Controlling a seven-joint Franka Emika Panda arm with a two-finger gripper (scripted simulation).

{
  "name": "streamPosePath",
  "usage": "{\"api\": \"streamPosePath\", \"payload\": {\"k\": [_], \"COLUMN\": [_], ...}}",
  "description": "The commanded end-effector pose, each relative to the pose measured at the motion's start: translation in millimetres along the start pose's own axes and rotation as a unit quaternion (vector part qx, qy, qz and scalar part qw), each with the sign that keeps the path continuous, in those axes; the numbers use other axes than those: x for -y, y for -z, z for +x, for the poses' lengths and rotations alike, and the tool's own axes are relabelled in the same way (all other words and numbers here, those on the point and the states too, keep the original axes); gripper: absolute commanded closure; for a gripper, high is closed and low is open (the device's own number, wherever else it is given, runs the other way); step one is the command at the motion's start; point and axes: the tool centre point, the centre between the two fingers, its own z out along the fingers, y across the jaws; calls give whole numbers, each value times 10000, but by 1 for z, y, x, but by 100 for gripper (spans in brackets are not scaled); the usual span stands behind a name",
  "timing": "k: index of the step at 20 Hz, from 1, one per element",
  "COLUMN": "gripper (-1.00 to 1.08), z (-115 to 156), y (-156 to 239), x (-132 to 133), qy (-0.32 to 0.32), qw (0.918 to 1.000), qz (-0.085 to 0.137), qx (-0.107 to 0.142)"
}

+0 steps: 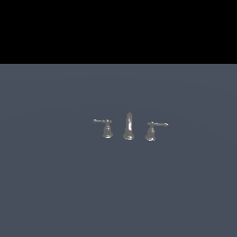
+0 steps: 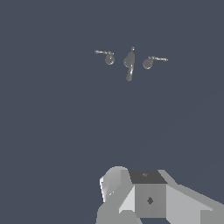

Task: Turn on the faucet by rotating a designated handle.

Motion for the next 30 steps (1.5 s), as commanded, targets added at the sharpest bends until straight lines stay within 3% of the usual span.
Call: {"api": "streamPosePath", "payload": {"k": [1, 10, 18, 24, 30], "gripper": [108, 108, 108, 108, 108], "z": [0, 12, 44, 81, 121], "y": [0, -13, -47, -85, -125], "x": [0, 3, 9, 10, 5], "qy": [0, -277, -998, -1787, -2617], "qw": [10000, 9996, 9950, 9839, 9651], "qz": [0, 6, 23, 41, 60], "qx": [0, -5, -19, -35, -51]}}
